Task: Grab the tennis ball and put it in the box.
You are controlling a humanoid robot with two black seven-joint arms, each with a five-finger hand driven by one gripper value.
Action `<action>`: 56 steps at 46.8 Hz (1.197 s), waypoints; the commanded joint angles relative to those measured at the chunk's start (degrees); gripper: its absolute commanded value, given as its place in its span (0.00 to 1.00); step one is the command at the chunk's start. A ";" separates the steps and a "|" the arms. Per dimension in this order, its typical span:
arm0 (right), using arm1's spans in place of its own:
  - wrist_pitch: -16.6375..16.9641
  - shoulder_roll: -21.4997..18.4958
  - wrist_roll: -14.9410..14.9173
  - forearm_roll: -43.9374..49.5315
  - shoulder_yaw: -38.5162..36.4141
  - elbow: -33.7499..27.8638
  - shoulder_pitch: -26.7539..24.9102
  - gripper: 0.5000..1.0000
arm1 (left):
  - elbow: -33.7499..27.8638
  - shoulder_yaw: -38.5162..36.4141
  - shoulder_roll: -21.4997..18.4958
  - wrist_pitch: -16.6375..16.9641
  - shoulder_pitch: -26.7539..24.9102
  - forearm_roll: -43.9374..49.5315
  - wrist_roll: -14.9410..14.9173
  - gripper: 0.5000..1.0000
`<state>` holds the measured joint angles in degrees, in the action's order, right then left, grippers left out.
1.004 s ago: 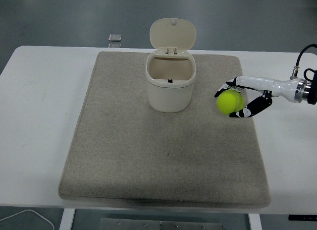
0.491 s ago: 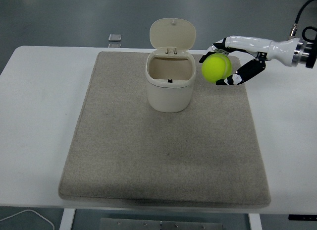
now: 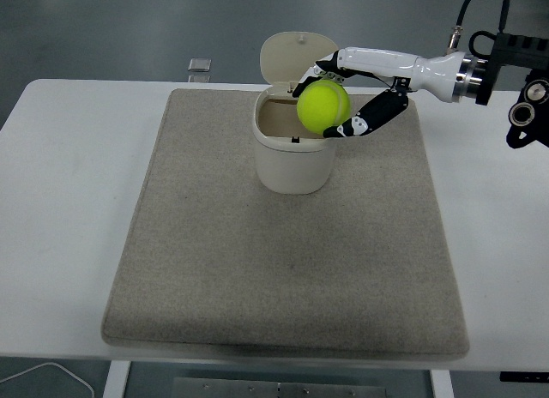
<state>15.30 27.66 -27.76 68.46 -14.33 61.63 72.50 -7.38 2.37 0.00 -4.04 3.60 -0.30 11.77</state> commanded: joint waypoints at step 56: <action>-2.82 -6.22 2.89 0.18 0.97 -5.29 -1.48 0.72 | 0.00 0.00 0.00 0.00 0.00 0.04 0.00 0.98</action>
<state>12.55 21.40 -24.87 68.64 -13.35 56.34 71.02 -7.38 2.37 0.00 -4.04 3.60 -0.31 11.78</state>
